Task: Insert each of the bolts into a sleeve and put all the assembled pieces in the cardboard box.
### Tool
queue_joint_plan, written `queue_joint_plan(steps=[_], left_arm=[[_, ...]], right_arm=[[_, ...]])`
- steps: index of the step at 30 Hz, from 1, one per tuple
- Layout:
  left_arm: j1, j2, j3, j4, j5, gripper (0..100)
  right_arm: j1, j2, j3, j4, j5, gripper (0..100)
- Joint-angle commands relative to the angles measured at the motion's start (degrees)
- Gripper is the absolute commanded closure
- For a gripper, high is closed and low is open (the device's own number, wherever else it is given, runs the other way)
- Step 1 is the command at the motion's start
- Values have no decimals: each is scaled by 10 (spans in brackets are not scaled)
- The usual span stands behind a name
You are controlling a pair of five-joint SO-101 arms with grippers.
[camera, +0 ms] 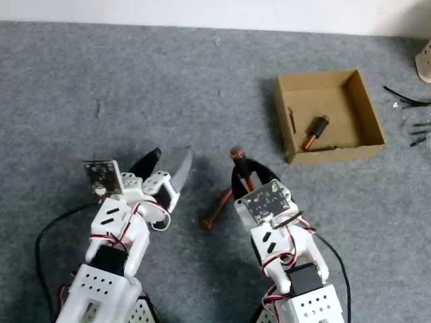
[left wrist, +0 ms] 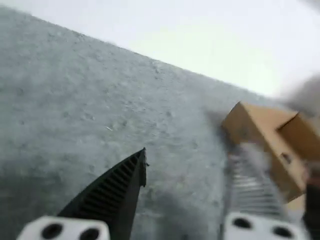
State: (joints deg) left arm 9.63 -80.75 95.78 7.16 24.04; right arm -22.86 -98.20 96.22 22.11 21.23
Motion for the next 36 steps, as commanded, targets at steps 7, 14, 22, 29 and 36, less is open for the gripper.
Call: queue_joint_plan(steps=[7, 14, 22, 29, 36], left_arm=[[3, -1, 2, -1, -115, 992], [3, -1, 5, -1, -118, 993], [3, -1, 5, -1, -119, 993], [3, -1, 6, -1, -119, 993], [-17, -1, 6, -1, -119, 993]], right_arm=[[21, -8, 65, 7, 0, 993], [25, -14, 65, -19, 4, 993], [122, 14, -5, -65, 4, 993], [136, 316, -188, -124, 1, 993], [208, 712, -497, -153, -132, 993]])
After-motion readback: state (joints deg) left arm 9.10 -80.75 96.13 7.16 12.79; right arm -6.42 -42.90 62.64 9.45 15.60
